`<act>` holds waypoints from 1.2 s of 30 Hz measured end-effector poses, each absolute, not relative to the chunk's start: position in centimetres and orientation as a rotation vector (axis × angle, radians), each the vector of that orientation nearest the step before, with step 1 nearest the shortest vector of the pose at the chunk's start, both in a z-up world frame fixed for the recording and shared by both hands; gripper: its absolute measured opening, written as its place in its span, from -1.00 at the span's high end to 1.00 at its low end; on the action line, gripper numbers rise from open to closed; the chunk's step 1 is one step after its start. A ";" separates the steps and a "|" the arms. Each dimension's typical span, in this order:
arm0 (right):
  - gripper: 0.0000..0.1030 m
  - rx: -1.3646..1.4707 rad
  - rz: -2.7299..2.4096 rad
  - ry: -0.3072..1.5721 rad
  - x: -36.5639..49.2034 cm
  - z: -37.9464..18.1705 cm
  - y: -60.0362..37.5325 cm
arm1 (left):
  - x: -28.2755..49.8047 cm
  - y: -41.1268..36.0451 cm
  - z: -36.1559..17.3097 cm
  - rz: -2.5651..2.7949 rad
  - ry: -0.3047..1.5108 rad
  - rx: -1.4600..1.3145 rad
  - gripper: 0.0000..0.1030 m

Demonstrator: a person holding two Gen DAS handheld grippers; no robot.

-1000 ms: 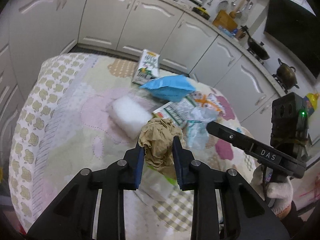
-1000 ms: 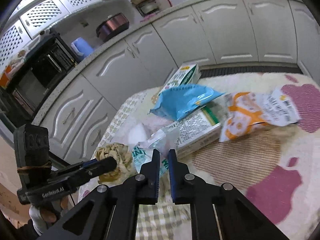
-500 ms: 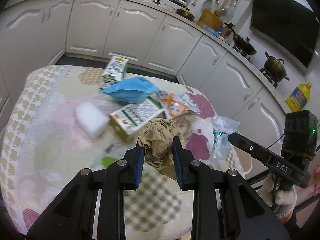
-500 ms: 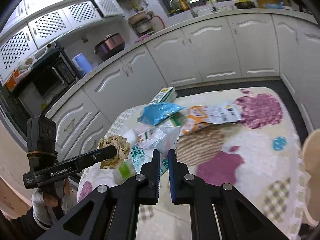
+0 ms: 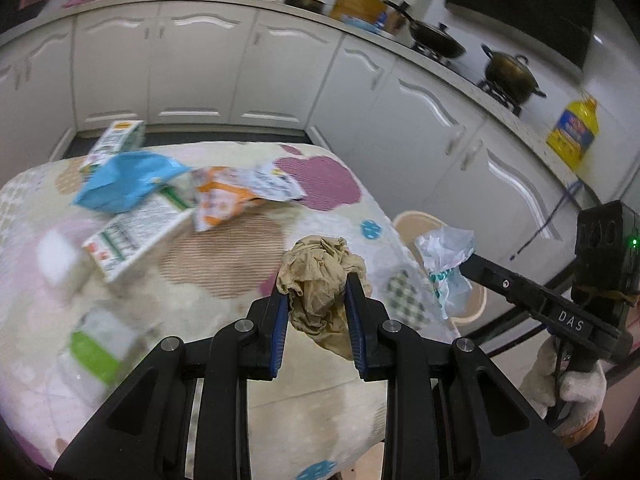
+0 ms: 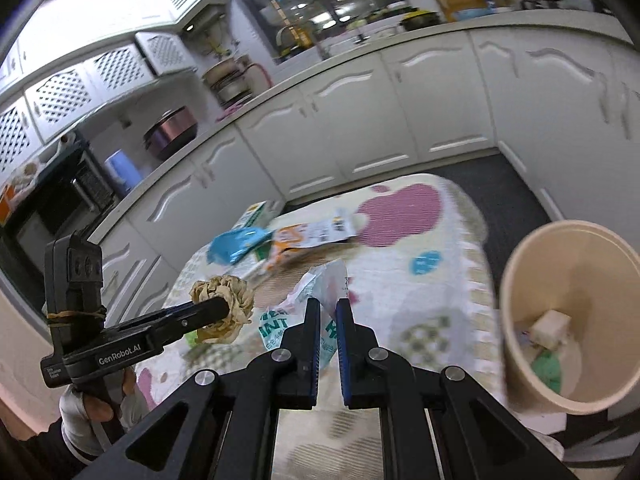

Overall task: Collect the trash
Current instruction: 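Carry the stocking and the white plastic bag in both tools to the beige bin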

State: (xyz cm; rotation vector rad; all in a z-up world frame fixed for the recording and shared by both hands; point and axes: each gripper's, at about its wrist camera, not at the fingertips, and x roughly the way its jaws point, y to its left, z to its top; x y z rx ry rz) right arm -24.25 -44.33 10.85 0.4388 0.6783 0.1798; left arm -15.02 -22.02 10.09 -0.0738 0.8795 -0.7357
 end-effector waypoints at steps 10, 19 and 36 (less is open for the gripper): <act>0.87 0.486 0.111 0.678 -26.1 9.9 -47.9 | -15.4 -26.3 9.4 -0.775 0.906 -0.015 0.53; 0.88 0.494 0.057 0.649 -26.9 10.2 -50.3 | -15.5 -29.2 10.1 -0.808 0.894 0.018 0.53; 0.88 0.510 -0.203 0.655 -29.5 8.9 -59.1 | -14.4 -42.8 8.7 -0.977 0.975 0.051 0.53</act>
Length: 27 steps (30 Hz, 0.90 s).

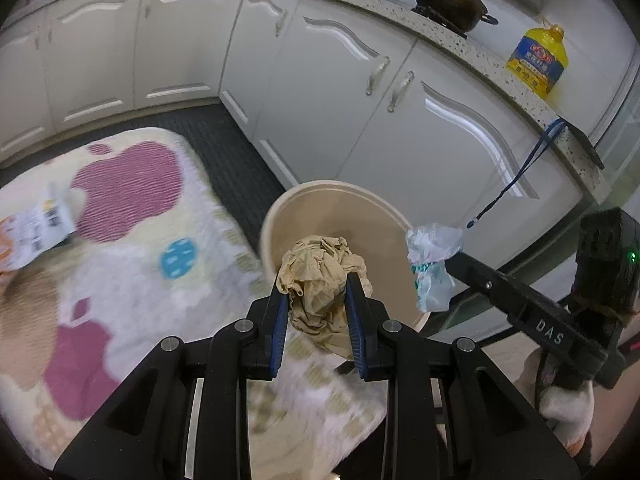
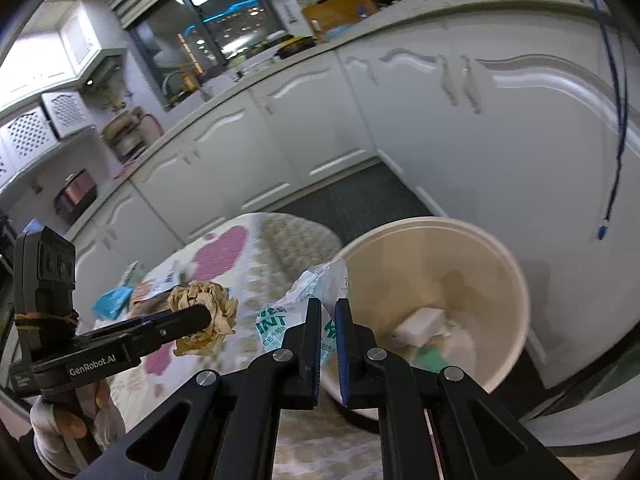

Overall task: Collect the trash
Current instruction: 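Carry the stocking and the white plastic bag in both tools to the beige bin, then open both tools over the bin to drop the stocking and bag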

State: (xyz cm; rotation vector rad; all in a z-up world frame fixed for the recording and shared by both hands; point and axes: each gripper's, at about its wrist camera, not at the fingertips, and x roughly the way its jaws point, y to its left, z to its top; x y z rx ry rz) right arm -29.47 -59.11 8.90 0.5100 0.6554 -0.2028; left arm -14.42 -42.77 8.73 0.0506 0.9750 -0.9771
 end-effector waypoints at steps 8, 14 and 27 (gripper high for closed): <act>0.88 0.526 -0.252 0.671 -29.4 7.8 -61.4 | -13.6 -46.4 7.0 -0.976 0.999 0.076 0.52; 0.88 0.533 -0.265 0.684 -29.2 7.1 -62.2 | -13.4 -47.4 6.2 -0.972 1.007 0.095 0.52; 0.14 0.491 -0.336 0.716 -28.3 6.2 -62.7 | -12.9 -48.4 5.4 -1.025 1.033 0.046 -0.15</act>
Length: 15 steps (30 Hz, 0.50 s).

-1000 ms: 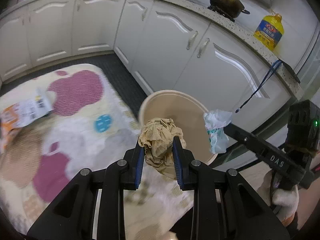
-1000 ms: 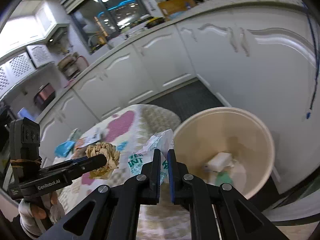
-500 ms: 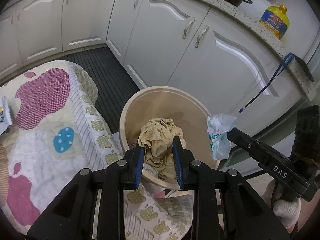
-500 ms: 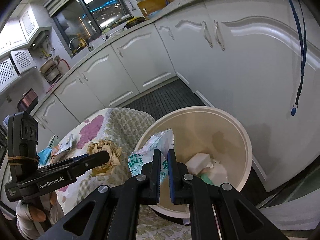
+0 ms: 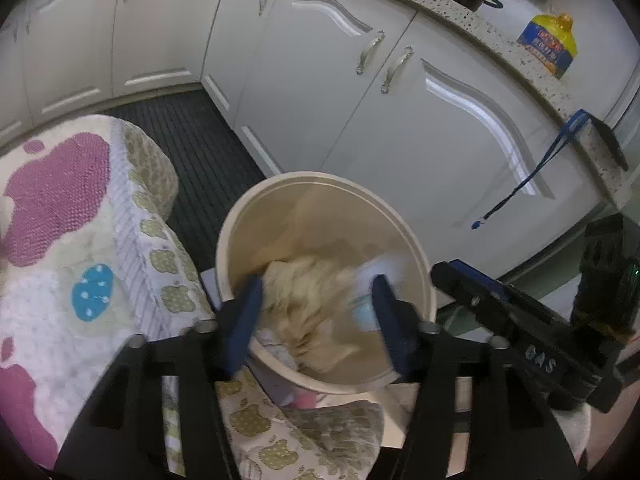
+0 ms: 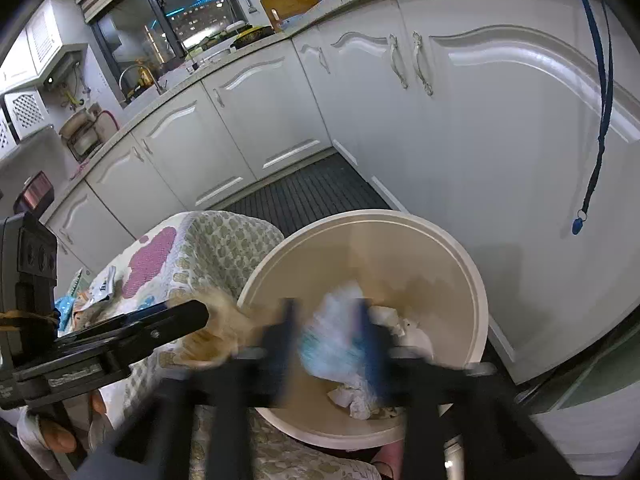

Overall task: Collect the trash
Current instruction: 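Open both tools over the bin to drop the stocking and bag, then move both open tools back toward the table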

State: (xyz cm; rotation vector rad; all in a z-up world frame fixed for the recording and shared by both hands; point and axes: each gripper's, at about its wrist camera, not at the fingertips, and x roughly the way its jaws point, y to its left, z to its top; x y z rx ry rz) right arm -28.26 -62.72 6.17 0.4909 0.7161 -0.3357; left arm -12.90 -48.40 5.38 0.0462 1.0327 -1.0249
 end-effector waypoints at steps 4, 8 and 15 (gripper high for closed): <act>0.14 0.492 -0.322 0.715 -28.4 6.0 -62.3 | -13.1 -48.1 5.4 -1.020 1.033 0.061 -0.16; 0.14 0.496 -0.316 0.712 -28.5 6.1 -61.9 | -13.6 -47.3 5.6 -1.018 1.020 0.071 -0.16; 0.13 0.475 -0.313 0.688 -28.4 6.9 -60.1 | -14.7 -45.3 6.8 -0.982 0.961 0.097 -0.16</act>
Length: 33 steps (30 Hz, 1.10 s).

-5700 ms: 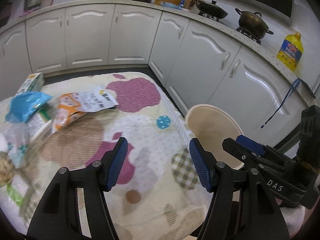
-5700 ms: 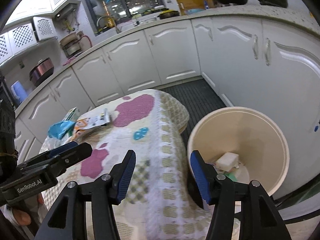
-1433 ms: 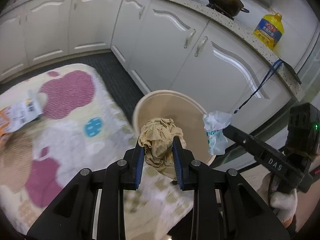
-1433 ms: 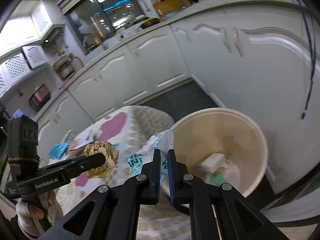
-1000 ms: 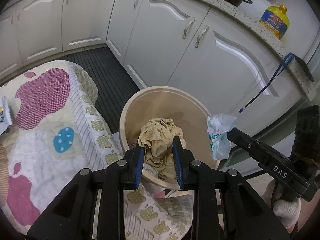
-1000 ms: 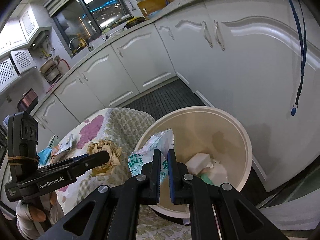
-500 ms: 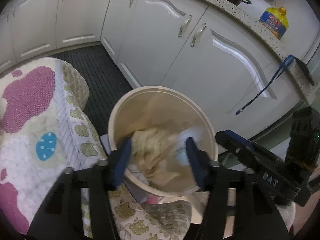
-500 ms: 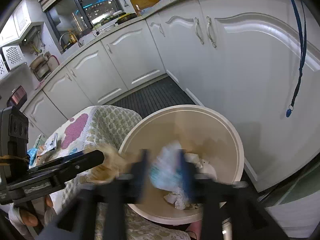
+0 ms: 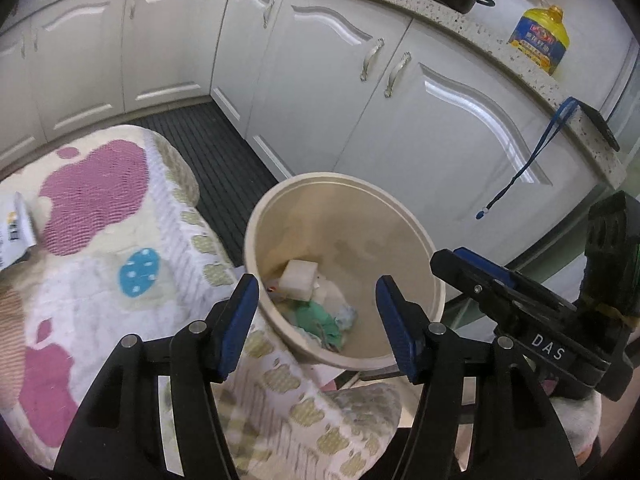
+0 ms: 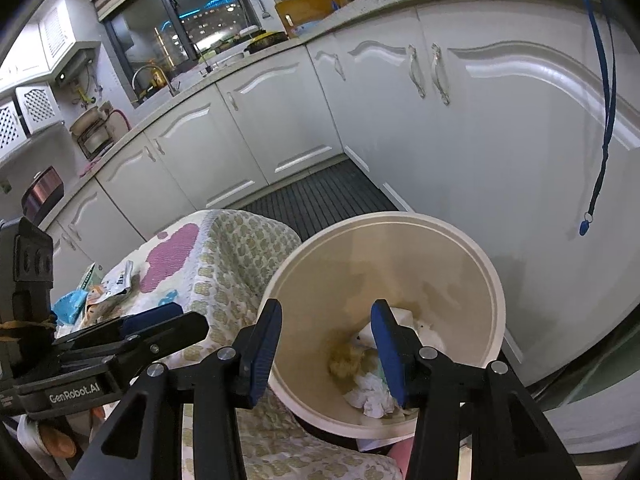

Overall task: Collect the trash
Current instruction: 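Move both open tools back toward the table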

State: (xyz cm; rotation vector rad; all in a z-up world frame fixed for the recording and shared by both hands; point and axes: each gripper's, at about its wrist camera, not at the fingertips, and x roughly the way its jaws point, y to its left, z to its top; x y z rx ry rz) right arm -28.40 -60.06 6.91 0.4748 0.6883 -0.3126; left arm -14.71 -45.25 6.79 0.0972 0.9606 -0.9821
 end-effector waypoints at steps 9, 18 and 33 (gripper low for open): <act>0.01 0.455 -0.292 0.674 -27.7 8.0 -57.4 | -15.2 -41.2 8.0 -0.913 0.908 0.092 -0.16; -0.11 0.421 -0.230 0.655 -26.6 9.3 -53.6 | -15.4 -35.6 9.1 -0.822 0.866 0.064 -0.16; -0.23 0.356 -0.110 0.661 -24.5 10.4 -46.2 | -15.7 -27.4 10.7 -0.689 0.798 0.032 -0.16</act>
